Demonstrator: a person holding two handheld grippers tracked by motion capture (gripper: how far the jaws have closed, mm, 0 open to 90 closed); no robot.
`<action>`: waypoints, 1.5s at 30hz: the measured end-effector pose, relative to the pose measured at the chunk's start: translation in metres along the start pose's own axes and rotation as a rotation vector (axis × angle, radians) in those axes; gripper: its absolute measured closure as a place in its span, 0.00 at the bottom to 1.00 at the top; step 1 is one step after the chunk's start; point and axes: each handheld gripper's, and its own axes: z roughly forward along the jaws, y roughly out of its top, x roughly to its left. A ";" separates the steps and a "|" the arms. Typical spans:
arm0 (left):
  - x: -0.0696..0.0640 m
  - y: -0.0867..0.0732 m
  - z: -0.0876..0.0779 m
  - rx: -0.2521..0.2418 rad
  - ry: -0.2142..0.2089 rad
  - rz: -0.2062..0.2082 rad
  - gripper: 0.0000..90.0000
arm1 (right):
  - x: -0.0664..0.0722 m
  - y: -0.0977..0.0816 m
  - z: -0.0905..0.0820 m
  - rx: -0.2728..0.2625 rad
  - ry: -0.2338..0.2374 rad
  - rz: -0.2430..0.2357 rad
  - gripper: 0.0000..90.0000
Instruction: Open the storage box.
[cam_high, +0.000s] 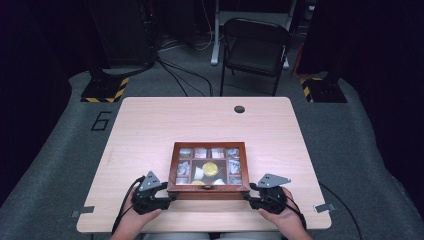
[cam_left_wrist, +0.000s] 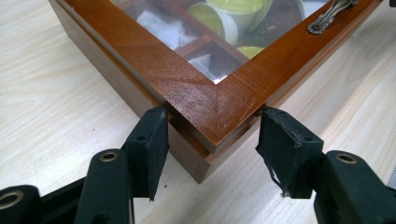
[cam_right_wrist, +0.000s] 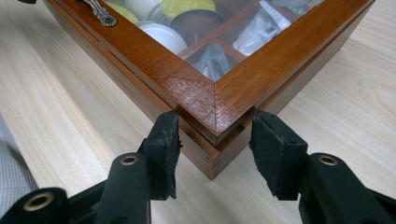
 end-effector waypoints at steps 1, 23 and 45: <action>0.000 0.000 0.000 -0.009 0.003 0.000 0.47 | 0.000 0.000 0.000 -0.006 -0.002 -0.002 0.57; 0.000 0.014 -0.014 -0.119 0.046 0.011 0.45 | -0.001 0.013 -0.012 -0.107 -0.021 0.010 0.53; 0.010 0.058 -0.032 -0.215 0.060 0.013 0.44 | -0.020 0.056 -0.031 -0.191 0.024 0.099 0.53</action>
